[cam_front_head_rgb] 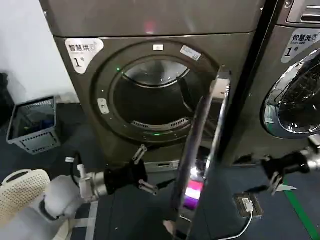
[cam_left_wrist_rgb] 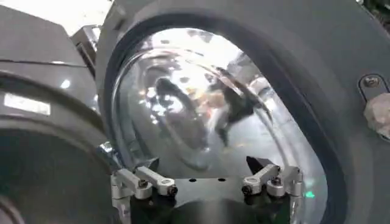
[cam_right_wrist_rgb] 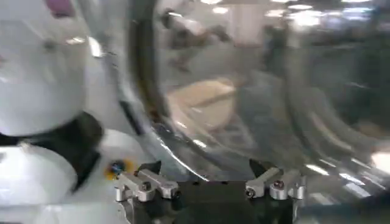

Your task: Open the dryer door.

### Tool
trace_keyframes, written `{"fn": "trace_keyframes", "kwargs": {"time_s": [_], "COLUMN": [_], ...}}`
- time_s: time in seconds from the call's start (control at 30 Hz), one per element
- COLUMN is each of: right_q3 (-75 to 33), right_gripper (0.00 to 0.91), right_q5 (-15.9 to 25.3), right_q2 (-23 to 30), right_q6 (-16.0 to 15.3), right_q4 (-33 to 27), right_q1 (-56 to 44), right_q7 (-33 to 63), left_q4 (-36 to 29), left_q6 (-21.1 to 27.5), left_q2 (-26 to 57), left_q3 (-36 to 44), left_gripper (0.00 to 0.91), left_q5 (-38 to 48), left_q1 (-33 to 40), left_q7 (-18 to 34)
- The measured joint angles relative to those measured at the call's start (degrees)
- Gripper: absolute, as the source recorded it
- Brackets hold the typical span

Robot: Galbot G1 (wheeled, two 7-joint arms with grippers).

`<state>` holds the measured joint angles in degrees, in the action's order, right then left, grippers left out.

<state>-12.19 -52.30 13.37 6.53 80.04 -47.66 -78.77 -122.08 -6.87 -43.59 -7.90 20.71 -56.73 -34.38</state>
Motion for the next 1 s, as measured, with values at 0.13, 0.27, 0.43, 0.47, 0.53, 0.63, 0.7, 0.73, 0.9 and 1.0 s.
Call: {"fn": "trace_keyframes", "kwargs": {"time_s": [0.13,0.27,0.43,0.47,0.53,0.63,0.7,0.73,0.9,1.0], "right_q3": [-1.11,-3.58,-8.45,-9.97,-12.91,-16.99,-19.75,-21.24,-27.55,-31.68], "right_gripper": [0.907,0.907,0.907,0.907,0.907,0.907,0.907,0.907,0.907,0.907], "right_q5": [0.81,3.45,6.49,7.22,8.74,10.74,12.54,13.49,17.26,18.43], "right_q2": [0.46,1.34,2.34,2.62,3.13,3.72,4.11,4.40,5.75,6.66], "right_q6": [3.24,6.01,7.01,7.02,7.11,7.37,7.65,7.71,7.05,5.53], "right_q4": [-5.60,-11.16,-16.76,-18.02,-20.21,-23.36,-25.46,-26.55,-28.88,-28.93], "right_q1": [-0.82,-2.62,-5.47,-6.35,-7.97,-9.95,-11.26,-12.04,-15.86,-18.77], "right_q7": [5.47,13.53,21.64,23.34,25.95,28.66,31.09,32.55,39.62,43.22], "left_q4": [0.09,0.38,1.31,1.48,1.91,2.57,3.04,3.36,5.40,7.06], "left_q6": [0.08,0.24,0.50,0.56,0.60,0.65,0.67,0.70,0.71,0.71], "left_q2": [-1.43,-3.12,-5.08,-5.38,-6.13,-7.08,-7.64,-7.99,-9.93,-11.75], "left_q3": [1.63,4.15,7.17,7.72,9.00,10.65,11.61,12.08,14.74,16.55], "left_gripper": [0.907,0.907,0.907,0.907,0.907,0.907,0.907,0.907,0.907,0.907], "left_q5": [-0.82,-1.35,-1.67,-1.67,-1.67,-1.74,-1.79,-1.81,-2.50,-3.23], "left_q1": [1.04,2.28,4.34,4.80,5.92,7.46,8.30,8.77,11.45,13.40], "left_q7": [0.03,0.15,0.56,0.71,0.91,1.16,1.24,1.30,1.97,2.61]}}
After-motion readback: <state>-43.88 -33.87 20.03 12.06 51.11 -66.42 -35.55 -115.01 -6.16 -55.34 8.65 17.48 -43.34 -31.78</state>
